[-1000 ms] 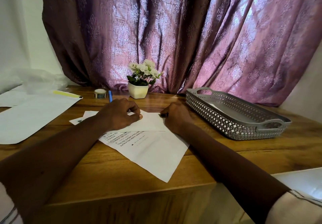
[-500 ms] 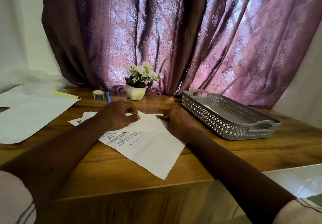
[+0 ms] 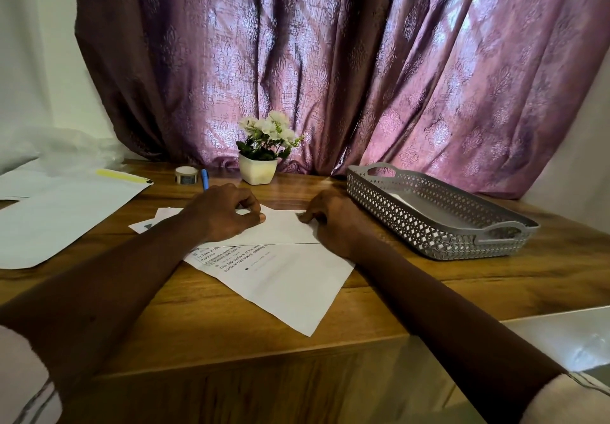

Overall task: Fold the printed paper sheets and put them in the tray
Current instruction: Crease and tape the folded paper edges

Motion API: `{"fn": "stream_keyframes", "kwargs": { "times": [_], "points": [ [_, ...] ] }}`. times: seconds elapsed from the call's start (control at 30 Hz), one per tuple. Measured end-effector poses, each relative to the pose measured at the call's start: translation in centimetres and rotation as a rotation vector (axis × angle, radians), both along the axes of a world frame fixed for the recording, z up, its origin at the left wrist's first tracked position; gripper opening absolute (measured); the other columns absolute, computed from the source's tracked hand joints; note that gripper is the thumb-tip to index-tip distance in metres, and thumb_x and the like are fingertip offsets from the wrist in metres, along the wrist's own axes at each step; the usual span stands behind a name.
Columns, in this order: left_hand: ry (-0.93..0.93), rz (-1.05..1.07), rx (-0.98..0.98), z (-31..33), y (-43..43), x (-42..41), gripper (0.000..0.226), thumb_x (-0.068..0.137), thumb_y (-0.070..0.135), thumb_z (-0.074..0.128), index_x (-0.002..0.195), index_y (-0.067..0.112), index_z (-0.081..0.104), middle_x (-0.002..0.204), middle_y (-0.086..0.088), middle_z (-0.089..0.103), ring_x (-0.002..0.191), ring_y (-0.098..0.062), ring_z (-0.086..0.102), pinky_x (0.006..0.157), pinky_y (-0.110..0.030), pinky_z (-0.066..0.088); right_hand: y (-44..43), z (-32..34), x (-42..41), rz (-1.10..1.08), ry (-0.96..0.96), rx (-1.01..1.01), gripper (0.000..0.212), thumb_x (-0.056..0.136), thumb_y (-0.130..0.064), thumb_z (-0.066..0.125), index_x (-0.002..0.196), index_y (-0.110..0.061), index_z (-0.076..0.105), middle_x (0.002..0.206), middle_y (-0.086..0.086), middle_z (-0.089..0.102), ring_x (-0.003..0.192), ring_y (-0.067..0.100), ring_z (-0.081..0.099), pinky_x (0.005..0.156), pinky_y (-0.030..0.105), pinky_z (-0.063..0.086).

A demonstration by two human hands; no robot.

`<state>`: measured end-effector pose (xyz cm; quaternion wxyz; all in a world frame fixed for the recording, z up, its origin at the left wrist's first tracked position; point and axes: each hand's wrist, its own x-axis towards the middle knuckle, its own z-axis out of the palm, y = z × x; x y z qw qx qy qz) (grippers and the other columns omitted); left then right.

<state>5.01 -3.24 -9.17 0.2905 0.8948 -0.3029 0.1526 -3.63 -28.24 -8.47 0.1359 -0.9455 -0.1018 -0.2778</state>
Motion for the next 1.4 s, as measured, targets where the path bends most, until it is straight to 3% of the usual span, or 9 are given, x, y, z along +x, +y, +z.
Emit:
{"fn": "stream_keyframes", "kwargs": {
  "times": [0.1, 0.27, 0.53, 0.67, 0.83, 0.93, 1.1, 1.2, 1.4],
  "points": [
    [-0.006, 0.003, 0.005, 0.0, 0.0, -0.1, 0.033, 0.073, 0.071, 0.068, 0.088, 0.042, 0.069, 0.100, 0.014, 0.067, 0.096, -0.009, 0.063, 0.088, -0.041, 0.057, -0.3, -0.2, 0.5, 0.002, -0.015, 0.067, 0.029, 0.078, -0.003, 0.067, 0.078, -0.030, 0.073, 0.095, -0.009, 0.068, 0.084, 0.013, 0.066, 0.078, 0.038, 0.058],
    [-0.036, 0.003, 0.010, -0.1, -0.1, -0.1, 0.021, 0.082, 0.056, 0.075, 0.090, 0.038, 0.071, 0.101, 0.013, 0.066, 0.096, -0.009, 0.063, 0.088, -0.041, 0.057, 0.2, -0.1, 1.0, -0.032, 0.112, -0.086, 0.031, 0.095, -0.020, 0.062, 0.121, -0.027, 0.077, 0.128, 0.000, 0.063, 0.119, 0.021, 0.059, 0.103, 0.037, 0.050],
    [-0.058, -0.005, 0.023, -0.1, -0.1, -0.2, 0.022, 0.082, 0.058, 0.074, 0.089, 0.036, 0.070, 0.094, 0.017, 0.066, 0.093, -0.007, 0.061, 0.084, -0.041, 0.056, 0.0, 0.0, 0.9, -0.253, 0.102, -0.111, 0.024, 0.091, -0.030, 0.065, 0.111, -0.023, 0.076, 0.122, 0.007, 0.069, 0.114, 0.030, 0.065, 0.093, 0.038, 0.056],
    [-0.067, -0.006, 0.011, -0.1, 0.0, -0.4, 0.038, 0.074, 0.071, 0.063, 0.088, 0.037, 0.070, 0.092, 0.017, 0.067, 0.092, -0.006, 0.062, 0.083, -0.042, 0.057, -0.1, 0.1, 0.8, -0.193, 0.142, -0.154, 0.038, 0.093, -0.036, 0.060, 0.129, -0.035, 0.069, 0.139, 0.005, 0.061, 0.128, 0.030, 0.056, 0.103, 0.042, 0.052],
    [-0.093, -0.006, 0.041, 0.1, -0.1, -0.6, 0.040, 0.075, 0.074, 0.060, 0.089, 0.037, 0.069, 0.093, 0.017, 0.064, 0.092, -0.006, 0.060, 0.084, -0.041, 0.056, -0.4, 0.2, 0.9, -0.226, 0.170, -0.148, 0.049, 0.084, -0.039, 0.049, 0.126, -0.022, 0.067, 0.138, 0.010, 0.059, 0.129, 0.036, 0.053, 0.105, 0.045, 0.047],
    [-0.130, -0.011, 0.094, 0.3, -0.4, -1.2, 0.035, 0.085, 0.068, 0.061, 0.086, 0.034, 0.064, 0.091, 0.016, 0.059, 0.088, -0.004, 0.056, 0.078, -0.037, 0.053, -0.6, 0.3, 1.2, -0.147, 0.145, -0.062, 0.062, 0.090, -0.041, 0.039, 0.145, -0.017, 0.056, 0.140, 0.013, 0.062, 0.128, 0.034, 0.058, 0.108, 0.044, 0.045],
    [-0.151, 0.006, 0.188, 0.7, -0.8, -1.8, 0.052, 0.079, 0.086, 0.045, 0.092, 0.036, 0.054, 0.092, 0.017, 0.057, 0.091, -0.011, 0.054, 0.078, -0.039, 0.051, 0.1, 0.8, 1.1, -0.104, 0.272, -0.161, 0.093, 0.082, -0.079, 0.021, 0.154, -0.024, 0.044, 0.149, 0.008, 0.056, 0.139, 0.032, 0.048, 0.115, 0.051, 0.037],
    [-0.114, 0.029, 0.206, 0.8, -1.1, -1.9, 0.059, 0.076, 0.088, 0.050, 0.111, 0.041, 0.053, 0.102, 0.017, 0.057, 0.100, -0.011, 0.053, 0.082, -0.038, 0.051, 0.5, 0.8, 1.3, -0.068, 0.322, -0.189, 0.097, 0.083, -0.085, 0.020, 0.157, -0.026, 0.038, 0.155, 0.007, 0.049, 0.144, 0.031, 0.042, 0.118, 0.055, 0.033],
    [-0.163, 0.024, 0.057, 0.9, -0.8, -1.9, 0.046, 0.083, 0.041, 0.077, 0.126, 0.036, 0.061, 0.102, 0.015, 0.063, 0.099, -0.010, 0.059, 0.090, -0.039, 0.052, 0.8, 0.9, 1.7, 0.033, 0.181, -0.158, 0.069, 0.091, -0.066, 0.045, 0.144, -0.023, 0.055, 0.127, 0.003, 0.059, 0.121, 0.025, 0.056, 0.100, 0.039, 0.046]
  ]
}}
